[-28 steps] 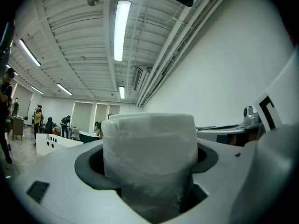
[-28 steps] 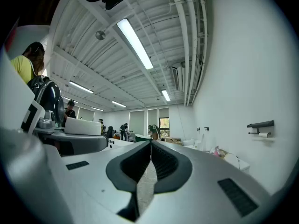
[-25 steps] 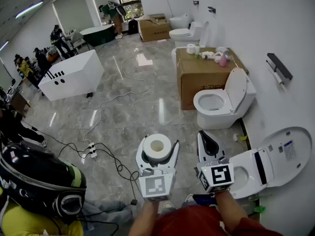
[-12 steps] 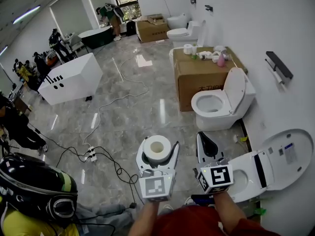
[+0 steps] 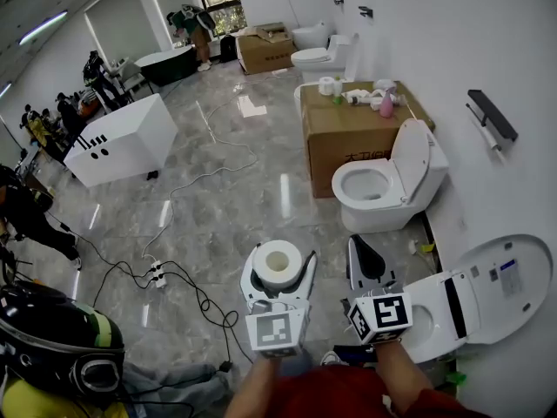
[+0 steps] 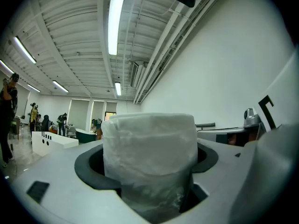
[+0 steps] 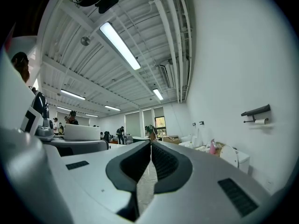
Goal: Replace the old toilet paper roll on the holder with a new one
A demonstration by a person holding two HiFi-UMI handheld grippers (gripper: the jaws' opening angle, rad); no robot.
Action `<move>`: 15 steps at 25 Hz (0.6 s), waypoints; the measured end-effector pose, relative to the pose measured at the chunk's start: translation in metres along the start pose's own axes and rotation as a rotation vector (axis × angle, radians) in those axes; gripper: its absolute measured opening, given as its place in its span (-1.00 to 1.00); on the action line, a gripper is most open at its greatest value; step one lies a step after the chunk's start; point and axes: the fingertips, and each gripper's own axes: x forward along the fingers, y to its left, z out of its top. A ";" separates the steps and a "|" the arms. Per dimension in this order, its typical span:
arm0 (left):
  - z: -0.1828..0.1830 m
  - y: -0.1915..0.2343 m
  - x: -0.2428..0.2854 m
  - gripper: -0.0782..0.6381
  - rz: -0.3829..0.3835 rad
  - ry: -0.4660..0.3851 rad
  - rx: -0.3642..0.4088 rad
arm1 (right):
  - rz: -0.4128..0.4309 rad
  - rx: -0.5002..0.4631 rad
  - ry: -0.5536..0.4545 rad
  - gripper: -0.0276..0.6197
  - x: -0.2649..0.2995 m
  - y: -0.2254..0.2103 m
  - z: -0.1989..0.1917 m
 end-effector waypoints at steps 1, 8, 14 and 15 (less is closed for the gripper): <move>-0.002 0.001 0.005 0.44 -0.003 0.001 -0.006 | -0.002 -0.007 0.000 -0.84 0.004 -0.002 -0.001; -0.017 0.025 0.062 0.44 -0.042 0.012 -0.033 | -0.043 -0.035 0.033 -0.84 0.054 -0.017 -0.013; -0.022 0.070 0.119 0.44 -0.060 0.001 -0.055 | -0.064 -0.054 0.047 -0.84 0.126 -0.016 -0.022; -0.022 0.080 0.128 0.44 -0.061 0.000 -0.058 | -0.066 -0.058 0.048 -0.84 0.138 -0.014 -0.022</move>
